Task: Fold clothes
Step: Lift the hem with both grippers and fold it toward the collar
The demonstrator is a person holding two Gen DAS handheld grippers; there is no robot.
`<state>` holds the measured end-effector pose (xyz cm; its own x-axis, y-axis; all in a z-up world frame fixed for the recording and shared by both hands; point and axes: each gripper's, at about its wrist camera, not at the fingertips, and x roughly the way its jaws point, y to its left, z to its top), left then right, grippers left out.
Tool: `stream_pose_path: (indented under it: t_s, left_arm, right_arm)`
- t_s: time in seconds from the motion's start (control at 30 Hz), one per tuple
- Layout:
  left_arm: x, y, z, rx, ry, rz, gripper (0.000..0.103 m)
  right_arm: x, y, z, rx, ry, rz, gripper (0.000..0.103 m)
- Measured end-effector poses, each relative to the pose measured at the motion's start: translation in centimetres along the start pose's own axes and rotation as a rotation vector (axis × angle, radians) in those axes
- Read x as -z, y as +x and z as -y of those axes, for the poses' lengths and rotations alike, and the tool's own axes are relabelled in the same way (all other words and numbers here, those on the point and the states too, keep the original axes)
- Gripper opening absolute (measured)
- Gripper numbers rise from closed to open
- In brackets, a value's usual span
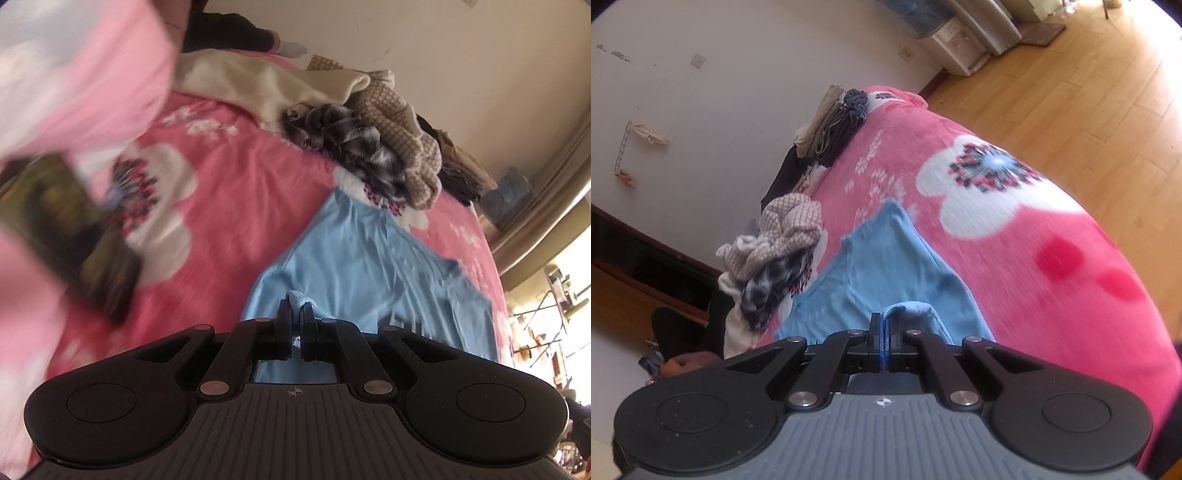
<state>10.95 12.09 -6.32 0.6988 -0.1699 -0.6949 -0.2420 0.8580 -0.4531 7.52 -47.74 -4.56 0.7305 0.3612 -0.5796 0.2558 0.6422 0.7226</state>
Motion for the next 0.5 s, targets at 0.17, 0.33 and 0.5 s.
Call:
stream_pose_path:
  t_s: [0.17, 0.33, 0.5]
  left_arm:
    - [-3.4, 4.0, 0.8, 0.010, -0.019, 0.000, 0.001]
    - [-6.4, 7.6, 1.8, -0.002, 0.012, 0.005, 0.001]
    - [-8.8, 11.0, 2.6, -0.006, 0.036, 0.002, 0.001]
  right_arm:
    - [-3.4, 4.8, -1.6, 0.008, -0.016, 0.012, 0.000]
    - [-6.4, 9.5, -3.1, 0.019, -0.036, 0.012, 0.000]
    - [-8.7, 13.9, -4.2, 0.035, -0.050, 0.009, 0.000]
